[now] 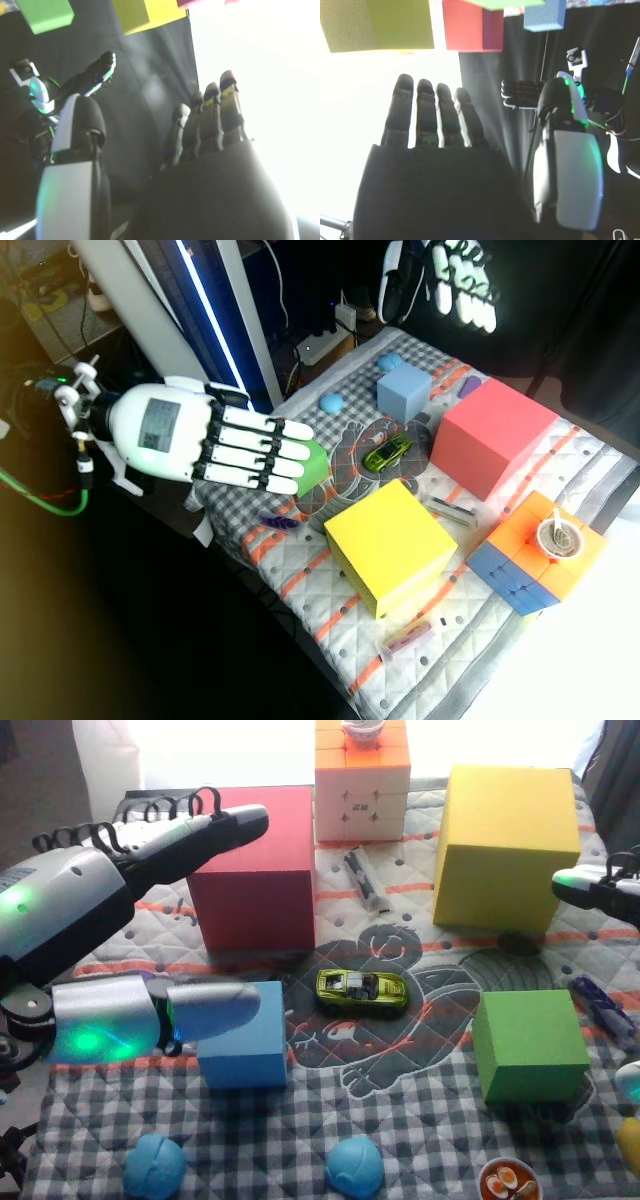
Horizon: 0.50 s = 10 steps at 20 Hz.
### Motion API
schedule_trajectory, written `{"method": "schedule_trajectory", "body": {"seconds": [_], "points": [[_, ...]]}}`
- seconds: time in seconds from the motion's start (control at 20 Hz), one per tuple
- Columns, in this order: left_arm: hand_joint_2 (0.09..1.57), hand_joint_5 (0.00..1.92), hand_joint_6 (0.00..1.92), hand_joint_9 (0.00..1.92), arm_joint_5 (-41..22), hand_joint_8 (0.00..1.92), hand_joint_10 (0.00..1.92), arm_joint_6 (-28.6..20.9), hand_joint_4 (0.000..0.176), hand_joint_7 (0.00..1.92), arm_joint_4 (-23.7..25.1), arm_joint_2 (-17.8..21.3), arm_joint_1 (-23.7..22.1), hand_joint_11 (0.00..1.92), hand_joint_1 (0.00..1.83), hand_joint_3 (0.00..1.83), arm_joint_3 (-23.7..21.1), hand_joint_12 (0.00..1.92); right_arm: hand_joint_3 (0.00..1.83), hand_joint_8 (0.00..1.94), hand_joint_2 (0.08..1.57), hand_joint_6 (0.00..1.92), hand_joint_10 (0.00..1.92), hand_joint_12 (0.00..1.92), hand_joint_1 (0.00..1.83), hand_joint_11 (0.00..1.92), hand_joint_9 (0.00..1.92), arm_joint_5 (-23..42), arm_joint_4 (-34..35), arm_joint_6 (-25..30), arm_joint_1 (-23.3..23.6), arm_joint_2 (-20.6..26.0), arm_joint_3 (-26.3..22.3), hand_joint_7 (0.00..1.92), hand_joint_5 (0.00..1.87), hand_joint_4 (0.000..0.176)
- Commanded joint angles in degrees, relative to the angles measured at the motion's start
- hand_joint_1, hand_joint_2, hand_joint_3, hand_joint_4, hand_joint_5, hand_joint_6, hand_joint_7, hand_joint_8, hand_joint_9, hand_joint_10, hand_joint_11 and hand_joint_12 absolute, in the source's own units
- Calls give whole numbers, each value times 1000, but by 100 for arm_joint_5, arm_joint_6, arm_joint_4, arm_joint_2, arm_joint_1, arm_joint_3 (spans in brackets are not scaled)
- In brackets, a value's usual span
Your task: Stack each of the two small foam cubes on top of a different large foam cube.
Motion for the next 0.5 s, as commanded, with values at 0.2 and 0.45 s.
{"method": "schedule_trajectory", "body": {"seconds": [0.2, 0.45], "points": [[1112, 0, 0, 101, -524, 7, 58, -15, 73, 92, 126, -7, -62, 0, 534, 0, -75, 678, 375, 32, 966, 0, 385, 1921, 506, 0, 0, 554, 99, 10, 175, -202, 63, 15, 0, 0], [1156, 0, 0, 64, -68, 1, 11, -18, 88, 40, 113, -149, -24, 0, 526, 2, -35, 617, 226, 123, 994, 0, 679, 1898, 518, 0, 0, 167, 98, 10, 378, -535, 261, 3, 0, 0]]}}
